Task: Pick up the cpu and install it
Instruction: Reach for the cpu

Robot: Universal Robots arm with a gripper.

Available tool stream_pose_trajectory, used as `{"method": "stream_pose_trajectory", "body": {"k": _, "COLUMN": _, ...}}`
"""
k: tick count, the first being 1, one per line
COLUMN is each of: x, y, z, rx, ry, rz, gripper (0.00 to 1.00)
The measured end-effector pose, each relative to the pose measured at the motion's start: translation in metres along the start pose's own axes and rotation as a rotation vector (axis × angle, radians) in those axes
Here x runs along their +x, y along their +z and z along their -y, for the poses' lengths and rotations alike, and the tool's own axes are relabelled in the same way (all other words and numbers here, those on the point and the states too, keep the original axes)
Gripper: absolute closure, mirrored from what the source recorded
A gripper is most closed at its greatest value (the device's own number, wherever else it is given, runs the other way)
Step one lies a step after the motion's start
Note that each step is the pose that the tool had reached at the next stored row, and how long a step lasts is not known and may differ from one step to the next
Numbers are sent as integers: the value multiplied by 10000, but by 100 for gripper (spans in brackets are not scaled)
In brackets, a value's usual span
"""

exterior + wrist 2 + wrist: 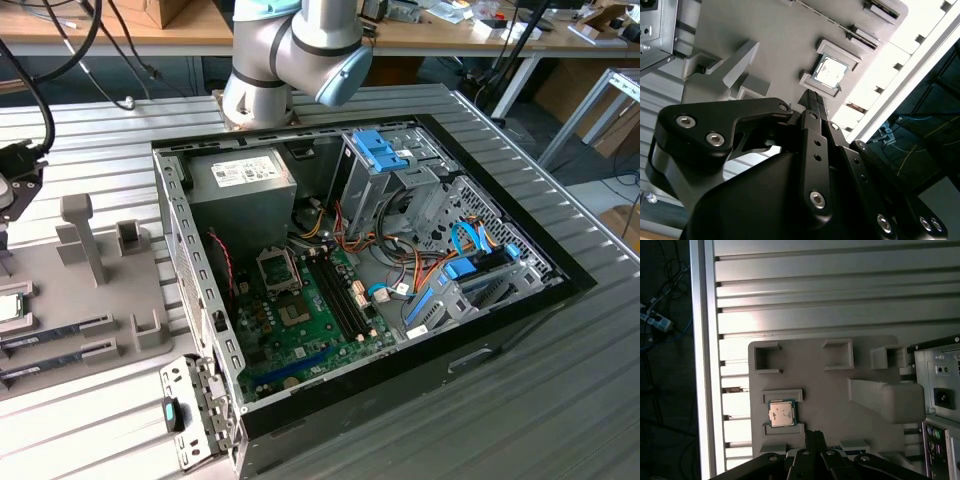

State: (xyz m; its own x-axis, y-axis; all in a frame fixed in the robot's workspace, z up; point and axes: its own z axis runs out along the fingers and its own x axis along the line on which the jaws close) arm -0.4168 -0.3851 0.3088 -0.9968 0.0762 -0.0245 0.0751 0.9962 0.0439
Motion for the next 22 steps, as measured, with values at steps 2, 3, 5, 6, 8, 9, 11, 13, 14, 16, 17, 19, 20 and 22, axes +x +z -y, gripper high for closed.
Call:
{"method": "stream_pose_trajectory", "body": {"k": 2, "x": 1, "y": 13, "z": -1, "rx": 0, "ry": 0, "rz": 0, "gripper": 89}}
{"method": "stream_pose_trajectory", "body": {"k": 3, "x": 1, "y": 20, "z": -2, "rx": 0, "ry": 0, "rz": 0, "gripper": 89}}
{"method": "stream_pose_trajectory", "body": {"k": 5, "x": 3, "y": 28, "z": -3, "rx": 0, "ry": 0, "rz": 0, "gripper": 89}}
{"method": "stream_pose_trajectory", "body": {"k": 6, "x": 3, "y": 34, "z": -3, "rx": 0, "ry": 0, "rz": 0, "gripper": 89}}
{"method": "stream_pose_trajectory", "body": {"k": 8, "x": 4, "y": 40, "z": -4, "rx": 0, "ry": 0, "rz": 0, "gripper": 89}}
{"method": "stream_pose_trajectory", "body": {"k": 9, "x": 5, "y": 45, "z": -5, "rx": 0, "ry": 0, "rz": 0, "gripper": 89}}
{"method": "stream_pose_trajectory", "body": {"k": 11, "x": 7, "y": 52, "z": -6, "rx": 0, "ry": 0, "rz": 0, "gripper": 89}}
{"method": "stream_pose_trajectory", "body": {"k": 13, "x": 10, "y": 62, "z": -8, "rx": 1, "ry": 0, "rz": 0, "gripper": 89}}
{"method": "stream_pose_trajectory", "body": {"k": 14, "x": 12, "y": 70, "z": -10, "rx": 0, "ry": 0, "rz": 0, "gripper": 89}}
{"method": "stream_pose_trajectory", "body": {"k": 16, "x": 15, "y": 79, "z": -12, "rx": 0, "ry": 0, "rz": 0, "gripper": 89}}
{"method": "stream_pose_trajectory", "body": {"k": 17, "x": 16, "y": 85, "z": -14, "rx": 0, "ry": 0, "rz": 1, "gripper": 89}}
{"method": "stream_pose_trajectory", "body": {"k": 19, "x": 21, "y": 93, "z": -17, "rx": 0, "ry": 0, "rz": -1, "gripper": 89}}
{"method": "stream_pose_trajectory", "body": {"k": 20, "x": 25, "y": 97, "z": -17, "rx": 0, "ry": 0, "rz": 0, "gripper": 89}}
{"method": "stream_pose_trajectory", "body": {"k": 22, "x": 31, "y": 106, "z": -18, "rx": 0, "ry": 0, "rz": 0, "gripper": 89}}
